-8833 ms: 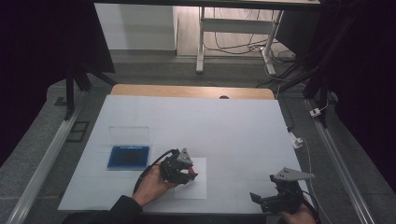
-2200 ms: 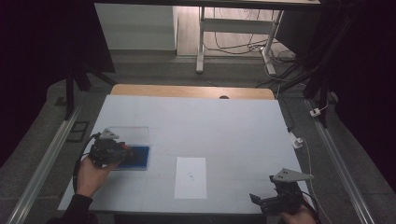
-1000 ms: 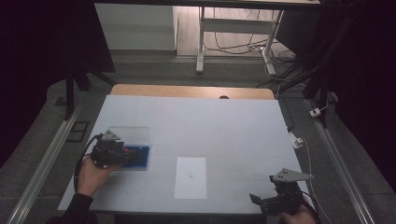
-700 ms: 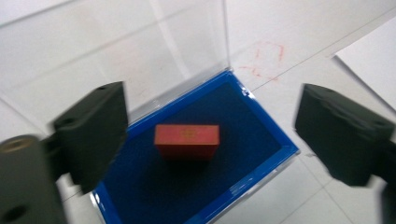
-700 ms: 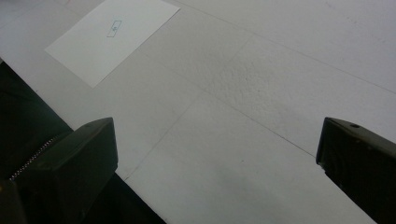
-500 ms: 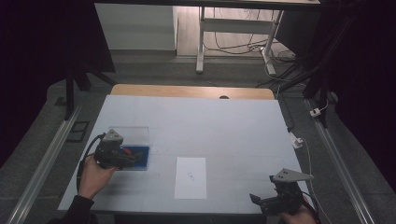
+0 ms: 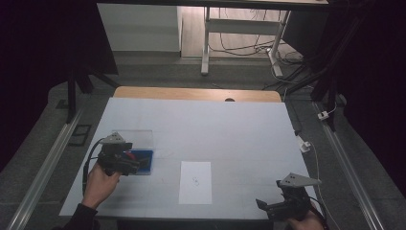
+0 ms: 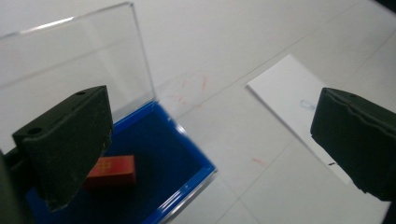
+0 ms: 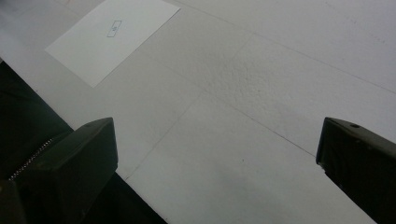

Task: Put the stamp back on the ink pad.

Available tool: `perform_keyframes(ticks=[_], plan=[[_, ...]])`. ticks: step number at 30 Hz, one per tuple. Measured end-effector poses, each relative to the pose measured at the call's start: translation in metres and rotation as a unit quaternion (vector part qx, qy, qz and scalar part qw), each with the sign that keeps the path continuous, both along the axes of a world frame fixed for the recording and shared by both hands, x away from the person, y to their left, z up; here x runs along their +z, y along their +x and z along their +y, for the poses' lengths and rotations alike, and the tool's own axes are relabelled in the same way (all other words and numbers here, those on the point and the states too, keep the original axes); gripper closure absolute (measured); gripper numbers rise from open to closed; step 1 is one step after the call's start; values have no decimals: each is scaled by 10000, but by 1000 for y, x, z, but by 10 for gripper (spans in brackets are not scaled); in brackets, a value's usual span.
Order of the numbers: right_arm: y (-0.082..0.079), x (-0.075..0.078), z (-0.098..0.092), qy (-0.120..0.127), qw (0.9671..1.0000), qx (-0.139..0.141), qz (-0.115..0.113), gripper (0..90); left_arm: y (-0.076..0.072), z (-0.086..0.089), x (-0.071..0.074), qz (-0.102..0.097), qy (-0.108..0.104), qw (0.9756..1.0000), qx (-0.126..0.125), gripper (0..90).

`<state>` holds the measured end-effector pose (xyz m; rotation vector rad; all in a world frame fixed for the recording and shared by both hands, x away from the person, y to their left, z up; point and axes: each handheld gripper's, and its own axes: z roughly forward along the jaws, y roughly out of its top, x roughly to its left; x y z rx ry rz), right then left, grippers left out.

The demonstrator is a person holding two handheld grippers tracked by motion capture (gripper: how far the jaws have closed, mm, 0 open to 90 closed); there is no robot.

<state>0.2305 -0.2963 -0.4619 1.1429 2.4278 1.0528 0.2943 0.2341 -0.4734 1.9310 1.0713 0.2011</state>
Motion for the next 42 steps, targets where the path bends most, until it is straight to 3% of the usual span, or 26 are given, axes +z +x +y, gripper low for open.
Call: perform_keyframes(ticks=[3, 9, 14, 20, 42], plan=[[0, 0, 0, 8, 10000, -15, 10, 0, -3, 0, 3, 50, -155, 9999, -54, 0], [0, 0, 0, 8, 10000, -16, 5, 0, -14, -2, 13, -41, -113, 9998, -184, 0], [0, 0, -1, 46, 10000, -45, 18, 0, -25, 0, 18, -72, -196, 9996, -211, 0], [1, 0, -2, 85, 9999, -71, 18, 0, -39, -1, 20, -88, -56, 9996, -253, 0], [1, 1, -3, 125, 9999, -88, 52, 0, -83, 20, 9, 32, 22, 10000, -78, 0]])
